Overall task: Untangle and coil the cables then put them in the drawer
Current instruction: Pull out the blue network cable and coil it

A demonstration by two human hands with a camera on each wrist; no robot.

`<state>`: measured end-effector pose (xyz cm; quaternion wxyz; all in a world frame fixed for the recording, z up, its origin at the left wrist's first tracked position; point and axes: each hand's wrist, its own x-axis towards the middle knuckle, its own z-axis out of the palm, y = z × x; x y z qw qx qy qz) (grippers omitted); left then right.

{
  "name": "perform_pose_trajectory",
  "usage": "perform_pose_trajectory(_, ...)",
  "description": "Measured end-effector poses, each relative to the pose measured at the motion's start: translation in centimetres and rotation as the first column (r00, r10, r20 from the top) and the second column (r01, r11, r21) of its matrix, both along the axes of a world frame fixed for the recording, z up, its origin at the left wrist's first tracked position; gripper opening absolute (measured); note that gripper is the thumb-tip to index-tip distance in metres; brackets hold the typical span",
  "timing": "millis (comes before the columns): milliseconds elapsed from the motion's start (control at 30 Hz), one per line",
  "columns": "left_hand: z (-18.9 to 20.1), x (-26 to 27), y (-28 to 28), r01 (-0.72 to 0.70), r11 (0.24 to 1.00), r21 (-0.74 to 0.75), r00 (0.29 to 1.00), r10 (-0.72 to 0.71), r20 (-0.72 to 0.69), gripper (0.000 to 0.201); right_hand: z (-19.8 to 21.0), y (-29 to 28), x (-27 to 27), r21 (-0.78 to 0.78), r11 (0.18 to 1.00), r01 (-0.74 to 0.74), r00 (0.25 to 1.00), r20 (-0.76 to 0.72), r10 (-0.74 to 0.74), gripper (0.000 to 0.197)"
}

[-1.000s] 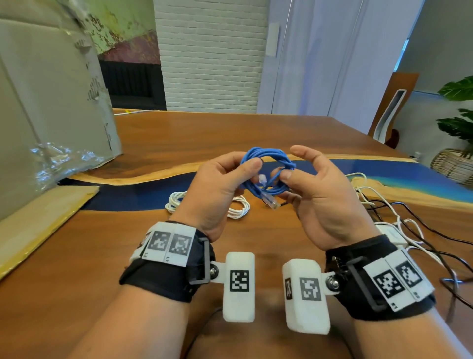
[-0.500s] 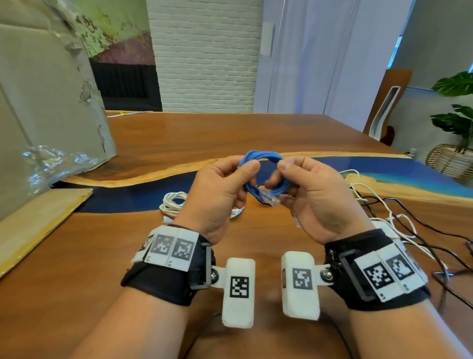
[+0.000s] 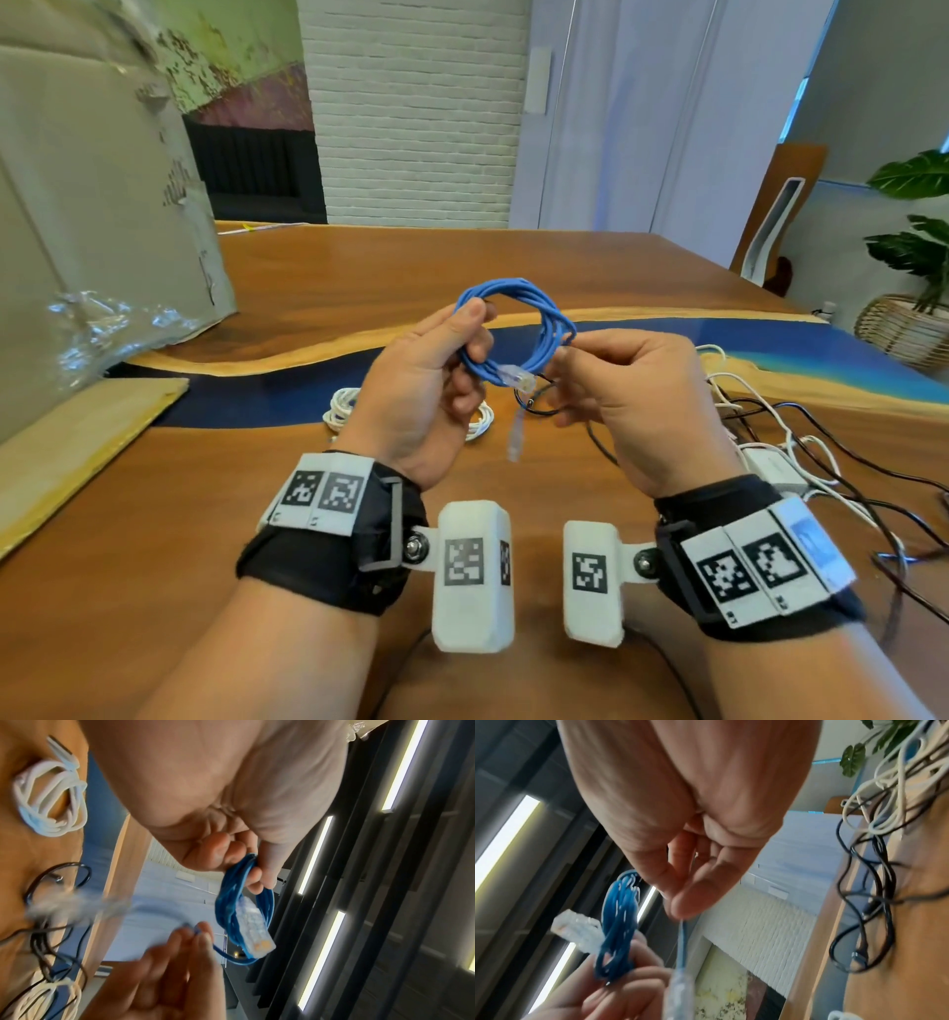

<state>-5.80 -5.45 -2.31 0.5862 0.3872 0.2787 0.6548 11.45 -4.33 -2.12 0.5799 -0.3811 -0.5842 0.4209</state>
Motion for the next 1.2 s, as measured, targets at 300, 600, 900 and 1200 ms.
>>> perform_pose_trajectory(300,-0.4,0.8,0.1,0.035,0.998,-0.044,0.998,-0.037,-0.047,0.016,-0.3,-0.1,-1.3,-0.003,0.997,-0.076,0.985,-0.156,0.075,0.029)
perform_pose_trajectory(600,-0.8,0.1,0.9,-0.191,0.978,0.090,0.955,0.206,-0.212,0.015,-0.3,-0.2,-0.9,-0.159,0.905,-0.394,0.897,-0.280,0.342,0.032)
perform_pose_trajectory(900,-1.4,0.3,1.3,-0.216,0.957,0.194,0.901,0.272,-0.338,0.010,-0.4,-0.2,-1.1,-0.247,0.873,-0.420,0.882,-0.337,0.329,0.014)
perform_pose_trajectory(1200,-1.5,1.0,1.1,-0.213,0.954,0.212,0.891,0.278,-0.359,0.012,-0.4,0.0,-0.8,-0.203,0.918,-0.341,0.936,-0.162,0.313,0.022)
